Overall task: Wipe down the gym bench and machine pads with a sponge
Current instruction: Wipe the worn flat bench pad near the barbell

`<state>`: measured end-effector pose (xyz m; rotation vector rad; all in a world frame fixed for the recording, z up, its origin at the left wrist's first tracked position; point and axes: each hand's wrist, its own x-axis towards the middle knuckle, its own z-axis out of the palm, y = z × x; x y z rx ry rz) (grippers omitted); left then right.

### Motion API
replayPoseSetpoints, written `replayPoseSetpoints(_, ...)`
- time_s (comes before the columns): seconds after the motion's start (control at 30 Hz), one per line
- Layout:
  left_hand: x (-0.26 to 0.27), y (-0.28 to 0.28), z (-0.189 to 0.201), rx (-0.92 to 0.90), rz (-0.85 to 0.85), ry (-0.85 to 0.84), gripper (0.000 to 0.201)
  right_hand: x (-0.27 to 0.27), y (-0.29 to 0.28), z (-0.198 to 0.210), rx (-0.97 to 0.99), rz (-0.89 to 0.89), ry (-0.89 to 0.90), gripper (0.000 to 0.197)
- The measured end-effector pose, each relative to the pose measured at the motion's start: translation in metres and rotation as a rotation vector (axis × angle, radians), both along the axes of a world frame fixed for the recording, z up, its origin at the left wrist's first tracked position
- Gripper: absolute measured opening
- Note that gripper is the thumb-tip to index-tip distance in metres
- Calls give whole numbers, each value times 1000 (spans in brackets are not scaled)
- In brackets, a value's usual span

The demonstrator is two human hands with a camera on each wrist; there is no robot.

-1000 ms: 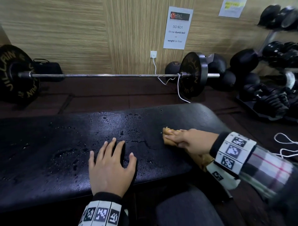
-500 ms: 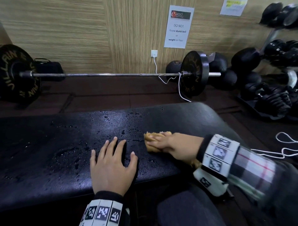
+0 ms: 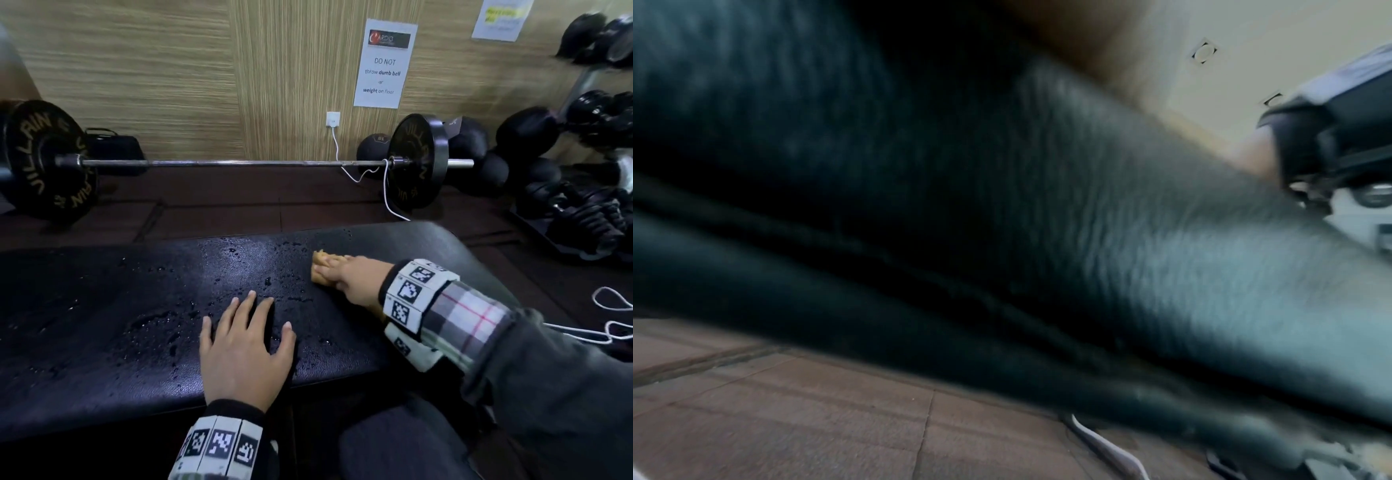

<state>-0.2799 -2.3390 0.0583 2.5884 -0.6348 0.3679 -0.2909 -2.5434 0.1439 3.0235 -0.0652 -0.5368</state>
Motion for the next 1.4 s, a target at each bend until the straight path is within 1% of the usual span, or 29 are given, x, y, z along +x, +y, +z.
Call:
replayPoseSetpoints(0.07, 1, 5, 0, -15, -29, -7, 55, -10, 13, -5, 68, 50, -4, 64)
replayPoseSetpoints(0.13, 3, 15, 0, -32, -36, -8, 55, -29, 14, -5, 135, 119, -1, 67)
replayPoseSetpoints(0.2, 5, 33, -1, -18, 21, -3, 57, -48, 5, -5, 188, 176, -21, 67)
replayPoseSetpoints(0.23, 8, 42, -2, -7, 60, -1, 58, -54, -2, -3, 210, 163, -30, 65)
replayPoseSetpoints(0.3, 12, 57, -2, 18, 106, -1, 60, -58, -21, 1, 197, 70, -22, 62)
replayPoseSetpoints(0.37, 14, 60, -2, 34, 114, -4, 60, -46, -44, 3, 110, -57, -3, 62)
replayPoseSetpoints(0.47, 13, 55, 0, 19, 142, -4, 59, -9, -65, 7, -61, -248, 44, 62)
replayPoseSetpoints(0.53, 12, 53, 1, 3, 151, -16, 58, 20, -69, 12, -148, -325, 61, 60)
replayPoseSetpoints(0.57, 12, 54, 2, -5, 150, -23, 58, 34, -67, 16, -165, -336, 59, 56)
replayPoseSetpoints(0.63, 12, 53, 3, -7, 150, -24, 57, 57, -59, 24, -164, -312, 46, 43)
replayPoseSetpoints(0.7, 13, 54, 3, 1, 151, -15, 56, 75, -43, 30, -185, -258, 61, 39)
replayPoseSetpoints(0.83, 13, 55, 3, 0, 152, -16, 55, 90, -11, 22, -181, -126, 57, 53)
replayPoseSetpoints(0.9, 12, 55, 2, -16, 157, -18, 55, 82, -6, 10, -126, -15, 31, 56)
replayPoseSetpoints(0.97, 12, 55, 2, -25, 159, -18, 55, 64, -13, 4, -64, 83, 69, 61)
replayPoseSetpoints(1.0, 12, 54, 2, -28, 158, -20, 55, 55, -20, 4, -34, 101, 93, 63)
replayPoseSetpoints(1.1, 12, 54, 2, -30, 159, -16, 55, 32, -41, 11, 37, 28, 125, 64)
replayPoseSetpoints(1.17, 13, 54, 2, -18, 160, -3, 55, 31, -51, 18, 3, -60, 143, 62)
replayPoseSetpoints(1.27, 13, 54, 2, -11, 161, 6, 55, 51, -50, 25, -130, -157, 136, 61)
replayPoseSetpoints(1.33, 13, 54, 2, -7, 157, 9, 55, 68, -43, 30, -180, -151, 96, 56)
replayPoseSetpoints(1.4, 12, 54, 2, 2, 155, 10, 56, 80, -29, 34, -176, -131, 77, 48)
